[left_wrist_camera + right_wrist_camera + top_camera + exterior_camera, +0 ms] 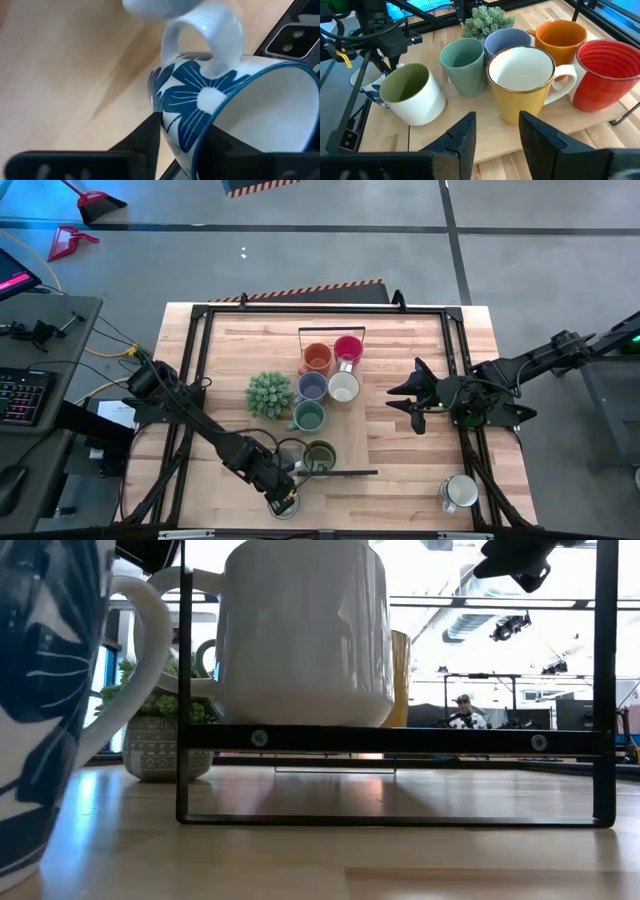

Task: Place coffee mugs
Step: Put the left blue mug on the shelf

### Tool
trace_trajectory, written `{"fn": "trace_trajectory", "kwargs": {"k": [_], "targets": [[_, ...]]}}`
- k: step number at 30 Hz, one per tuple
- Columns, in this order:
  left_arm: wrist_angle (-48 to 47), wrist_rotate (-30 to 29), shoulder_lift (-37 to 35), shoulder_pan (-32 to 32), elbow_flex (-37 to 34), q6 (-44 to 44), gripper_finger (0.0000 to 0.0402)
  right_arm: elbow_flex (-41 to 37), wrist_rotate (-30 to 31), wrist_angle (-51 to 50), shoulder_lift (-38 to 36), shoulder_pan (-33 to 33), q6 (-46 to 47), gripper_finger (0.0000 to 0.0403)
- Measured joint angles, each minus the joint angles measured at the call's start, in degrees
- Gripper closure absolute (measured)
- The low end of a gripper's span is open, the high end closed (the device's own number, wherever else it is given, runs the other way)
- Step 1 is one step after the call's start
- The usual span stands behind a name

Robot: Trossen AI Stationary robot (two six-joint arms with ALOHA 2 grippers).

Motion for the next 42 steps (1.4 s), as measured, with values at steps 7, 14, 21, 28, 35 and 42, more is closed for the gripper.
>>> {"fn": "trace_trajectory", "kwargs": {"k": [7,14,21,28,35,42], "targets": [[-3.52,0.08,0.00,-1.41,-0.02,0.82,0.0390,0.00,0.01,-1.81,-0.01,0.00,1.41,0.0274],[-6.89,0.82,-0.46,-2.46,0.09,1.26,0.0393,0.00,0.01,-1.89,0.00,0.00,1.42,0.0274],[-17.87,-3.63,-6.26,-3.21,3.08,1.30,0.0393,0.00,0.02,-1.88,-0.01,0.02,3.07,0.0274],[-26.72,-12.50,-12.61,-2.29,10.59,4.96,0.0393,0.00,1.18,-1.38,-0.02,0.02,3.00,0.0274],[-32.62,-23.04,-14.67,2.32,19.28,15.47,0.0393,0.00,3.98,4.90,-0.67,0.02,-2.83,0.0274],[-34.73,-24.88,-14.64,7.39,24.31,25.90,0.0393,0.00,4.89,7.57,-6.11,0.02,-7.69,0.0274]]}}
